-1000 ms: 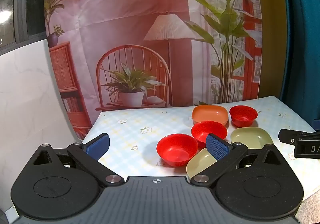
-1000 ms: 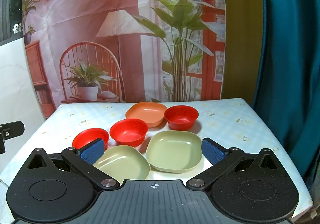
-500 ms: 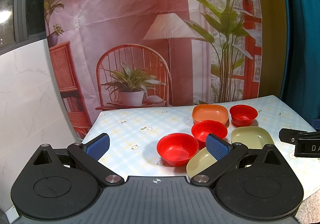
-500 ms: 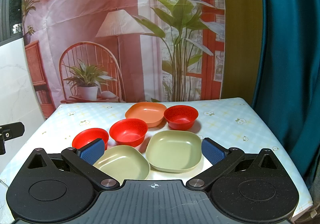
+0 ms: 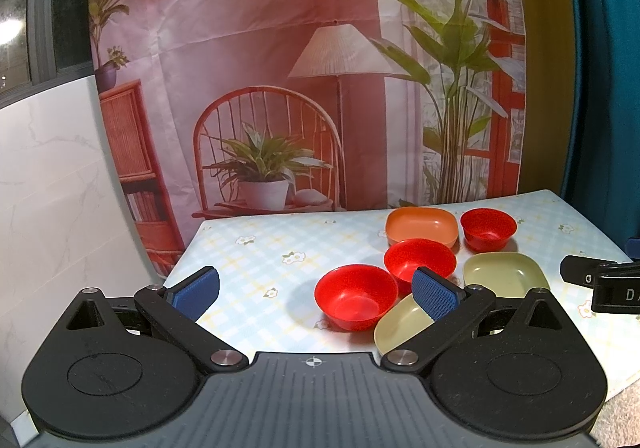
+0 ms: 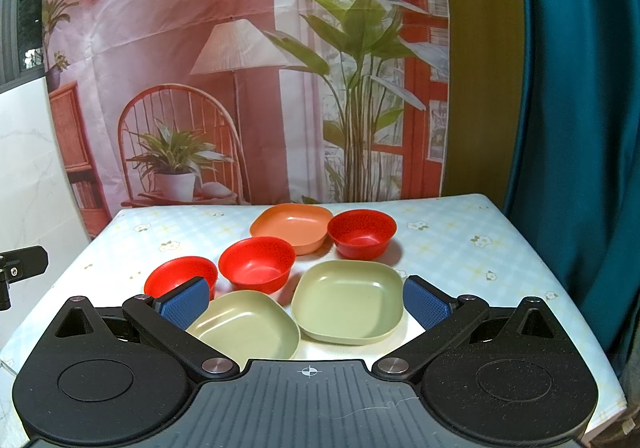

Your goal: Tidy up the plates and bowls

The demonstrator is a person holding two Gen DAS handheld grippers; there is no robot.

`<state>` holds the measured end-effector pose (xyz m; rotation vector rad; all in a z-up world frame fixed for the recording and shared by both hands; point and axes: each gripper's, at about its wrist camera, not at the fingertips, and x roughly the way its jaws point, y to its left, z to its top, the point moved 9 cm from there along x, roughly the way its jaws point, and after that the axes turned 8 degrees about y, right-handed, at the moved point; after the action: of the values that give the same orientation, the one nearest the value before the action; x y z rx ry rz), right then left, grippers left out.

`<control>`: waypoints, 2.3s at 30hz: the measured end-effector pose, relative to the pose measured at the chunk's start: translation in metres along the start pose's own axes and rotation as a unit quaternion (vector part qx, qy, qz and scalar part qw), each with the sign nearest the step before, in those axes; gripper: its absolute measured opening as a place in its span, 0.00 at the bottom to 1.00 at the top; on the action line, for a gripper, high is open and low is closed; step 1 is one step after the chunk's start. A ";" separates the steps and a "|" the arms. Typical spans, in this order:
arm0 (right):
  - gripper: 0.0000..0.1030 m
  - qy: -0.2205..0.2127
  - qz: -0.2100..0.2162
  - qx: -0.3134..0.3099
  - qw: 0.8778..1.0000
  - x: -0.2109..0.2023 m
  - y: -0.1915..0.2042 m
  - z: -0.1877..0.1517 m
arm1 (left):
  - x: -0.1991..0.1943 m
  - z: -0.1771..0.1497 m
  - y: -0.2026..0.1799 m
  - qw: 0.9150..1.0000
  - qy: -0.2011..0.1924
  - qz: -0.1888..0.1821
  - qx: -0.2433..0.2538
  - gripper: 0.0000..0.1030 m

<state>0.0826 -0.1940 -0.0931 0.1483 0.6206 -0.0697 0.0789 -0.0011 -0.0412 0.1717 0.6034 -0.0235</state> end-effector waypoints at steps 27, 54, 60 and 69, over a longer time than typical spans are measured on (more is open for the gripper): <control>1.00 0.000 0.000 0.001 1.000 -0.001 -0.001 0.001 | 0.000 0.001 0.001 1.000 0.000 0.000 0.000 1.00; 1.00 -0.030 0.003 -0.012 0.999 -0.002 -0.008 0.027 | 0.017 0.024 0.009 1.000 -0.015 0.012 0.003 1.00; 1.00 -0.049 0.001 -0.027 0.998 0.018 -0.010 0.050 | 0.042 0.024 0.004 1.000 -0.011 0.009 0.008 1.00; 1.00 -0.029 0.020 -0.011 0.999 0.081 -0.009 0.050 | 0.096 0.004 -0.004 1.000 0.012 0.000 0.012 1.00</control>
<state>0.1756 -0.2124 -0.1013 0.1374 0.5607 -0.0278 0.1597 -0.0034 -0.0928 0.1943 0.6277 -0.0292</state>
